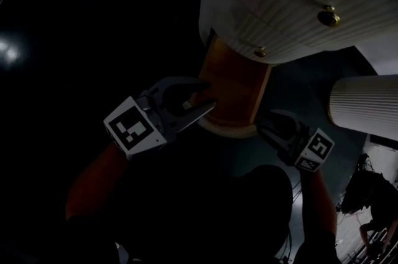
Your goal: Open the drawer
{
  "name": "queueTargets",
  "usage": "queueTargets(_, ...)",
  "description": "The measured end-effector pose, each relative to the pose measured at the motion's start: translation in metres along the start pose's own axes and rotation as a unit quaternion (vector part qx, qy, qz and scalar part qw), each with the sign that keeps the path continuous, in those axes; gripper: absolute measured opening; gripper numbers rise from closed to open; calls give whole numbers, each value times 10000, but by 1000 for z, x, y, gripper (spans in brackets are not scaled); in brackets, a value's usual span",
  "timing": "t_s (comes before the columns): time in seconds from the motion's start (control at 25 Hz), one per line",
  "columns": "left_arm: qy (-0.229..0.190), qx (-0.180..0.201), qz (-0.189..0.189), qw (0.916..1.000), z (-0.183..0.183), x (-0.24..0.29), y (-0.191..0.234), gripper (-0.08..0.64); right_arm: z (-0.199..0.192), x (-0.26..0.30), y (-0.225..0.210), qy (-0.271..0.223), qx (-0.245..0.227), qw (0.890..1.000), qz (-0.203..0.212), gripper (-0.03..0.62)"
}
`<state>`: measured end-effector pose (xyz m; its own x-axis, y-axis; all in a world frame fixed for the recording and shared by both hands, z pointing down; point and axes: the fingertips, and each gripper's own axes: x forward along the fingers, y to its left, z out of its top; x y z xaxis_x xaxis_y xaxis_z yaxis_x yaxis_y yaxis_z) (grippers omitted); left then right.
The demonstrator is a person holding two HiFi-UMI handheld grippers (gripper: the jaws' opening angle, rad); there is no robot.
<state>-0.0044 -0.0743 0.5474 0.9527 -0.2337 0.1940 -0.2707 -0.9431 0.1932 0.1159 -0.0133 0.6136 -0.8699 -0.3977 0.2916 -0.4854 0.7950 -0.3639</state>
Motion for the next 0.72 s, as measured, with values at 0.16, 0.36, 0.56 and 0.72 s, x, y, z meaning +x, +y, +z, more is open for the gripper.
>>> queueTargets(0.16, -160, 58, 308, 9994, 38, -8, -7, 80, 65, 6, 22, -624, -222, 9976, -180, 129)
queueTargets(0.36, -361, 78, 712, 9968, 92, -23, -20, 42, 133, 4, 56, -977, -337, 9935, -480, 66)
queueTargets(0.56, -302, 180, 944, 9949, 156, -55, -59, 29, 195, -15, 110, -944, -297, 9933, -591, 37)
queueTargets(0.72, -533, -153, 1125, 9921, 233, -88, -103, 25, 266, -50, 169, -1094, -298, 9916, -623, 32)
